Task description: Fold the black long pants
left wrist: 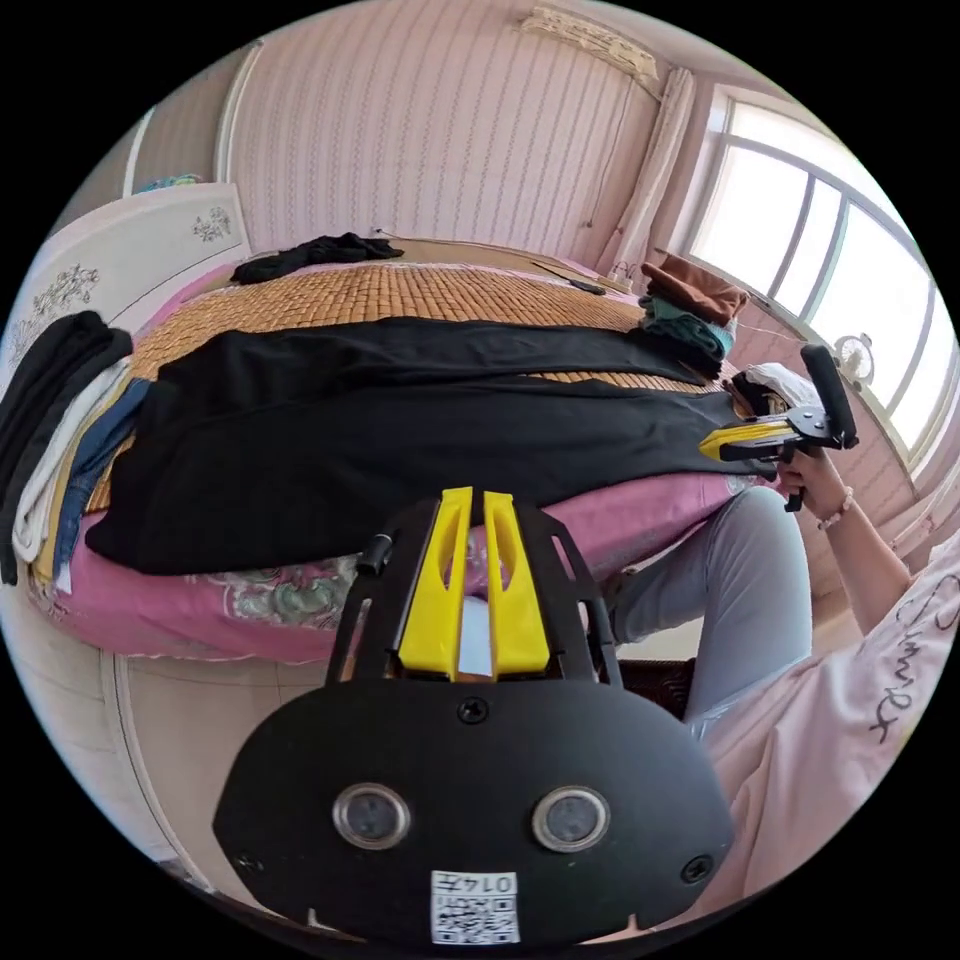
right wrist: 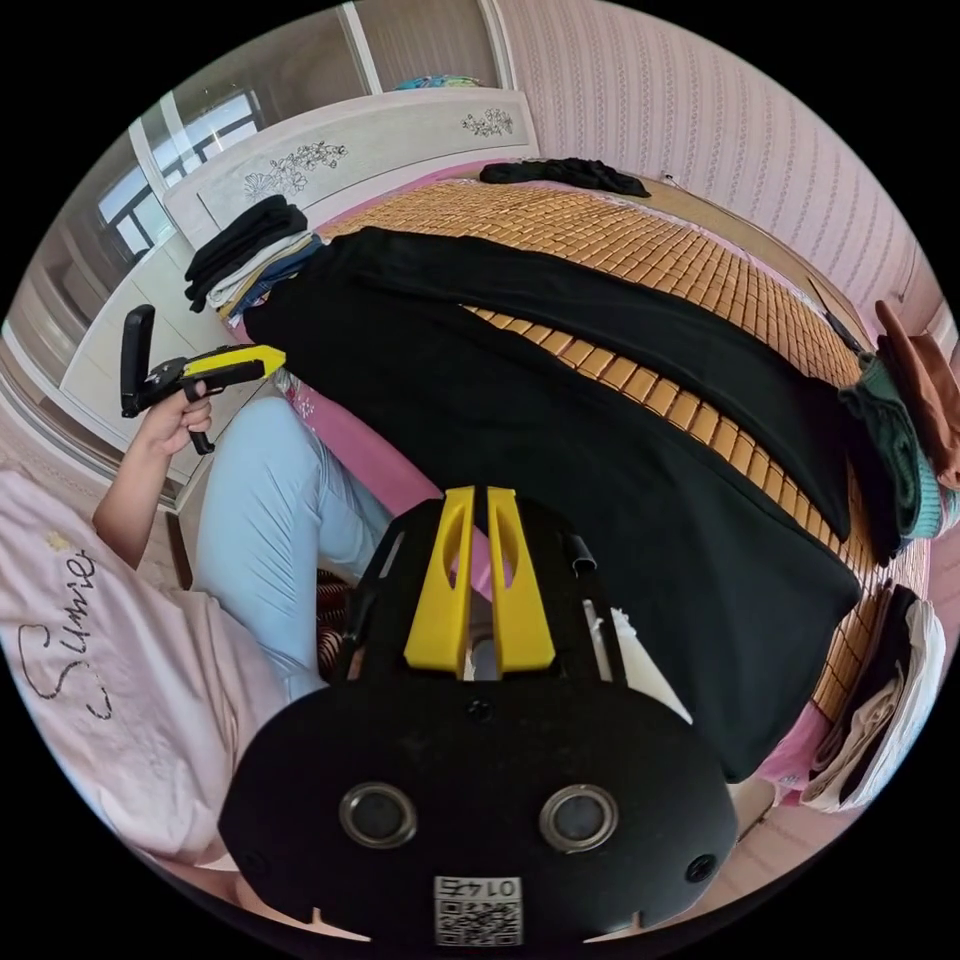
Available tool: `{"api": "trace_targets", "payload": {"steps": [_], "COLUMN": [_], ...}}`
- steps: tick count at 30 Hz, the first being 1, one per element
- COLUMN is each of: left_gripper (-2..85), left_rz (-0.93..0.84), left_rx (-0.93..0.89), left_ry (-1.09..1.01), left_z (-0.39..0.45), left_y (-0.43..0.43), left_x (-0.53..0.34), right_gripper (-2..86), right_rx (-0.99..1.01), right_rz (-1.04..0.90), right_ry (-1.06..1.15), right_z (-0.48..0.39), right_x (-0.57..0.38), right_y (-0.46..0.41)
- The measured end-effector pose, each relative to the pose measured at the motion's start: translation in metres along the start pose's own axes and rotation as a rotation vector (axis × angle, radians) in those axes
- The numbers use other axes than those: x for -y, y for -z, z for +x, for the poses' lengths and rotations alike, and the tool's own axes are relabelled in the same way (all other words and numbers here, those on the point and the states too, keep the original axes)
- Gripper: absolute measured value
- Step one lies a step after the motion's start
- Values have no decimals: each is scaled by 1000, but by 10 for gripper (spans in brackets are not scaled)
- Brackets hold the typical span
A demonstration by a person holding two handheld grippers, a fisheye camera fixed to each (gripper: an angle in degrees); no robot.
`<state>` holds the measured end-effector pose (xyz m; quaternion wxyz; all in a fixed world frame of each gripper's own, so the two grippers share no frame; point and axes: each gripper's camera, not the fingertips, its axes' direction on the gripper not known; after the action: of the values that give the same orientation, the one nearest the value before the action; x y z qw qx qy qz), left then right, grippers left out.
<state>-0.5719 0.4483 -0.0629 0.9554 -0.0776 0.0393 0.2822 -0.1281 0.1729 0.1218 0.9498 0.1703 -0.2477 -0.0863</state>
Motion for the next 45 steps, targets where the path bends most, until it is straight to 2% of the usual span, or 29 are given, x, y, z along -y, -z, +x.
{"api": "trace_targets", "payload": {"steps": [4, 7, 10, 14, 18, 23, 30, 32, 36, 41, 45], "left_gripper": [29, 41, 49, 57, 72, 78, 79, 84, 105, 112, 120], "left_rz": [67, 134, 184, 254, 254, 222, 243, 220, 197, 202, 194], "left_rx": [55, 129, 133, 29, 2, -67, 11, 46, 4, -44, -84], "left_ry": [202, 318, 425, 581, 607, 598, 650, 675, 696, 727, 746], "left_z": [-69, -115, -160, -217, -238, -241, -256, -263, -273, -282, -292], "left_y": [40, 69, 85, 92, 90, 82, 89, 87, 82, 77, 72], "left_x": [-31, -53, -74, -95, -95, -88, -92, -94, -93, -90, -83], "right_gripper": [8, 14, 27, 42, 46, 33, 47, 64, 99, 111, 111], "right_rx": [-50, -80, -35, 12, -13, 110, 98, 22, -47, -124, -30], "right_rz": [-21, 41, 138, 296, 416, 565, 625, 598, 533, 599, 593], "right_ry": [32, -23, -164, -430, -647, -908, -997, -998, -1065, -1191, -1197], "right_z": [-7, -2, 21, 68, 105, 148, 167, 171, 181, 187, 198], "right_x": [15, 18, -6, -76, -150, -245, -293, -297, -302, -330, -335], "right_y": [9, 21, 37, 72, 102, 113, 112, 110, 106, 116, 111]}}
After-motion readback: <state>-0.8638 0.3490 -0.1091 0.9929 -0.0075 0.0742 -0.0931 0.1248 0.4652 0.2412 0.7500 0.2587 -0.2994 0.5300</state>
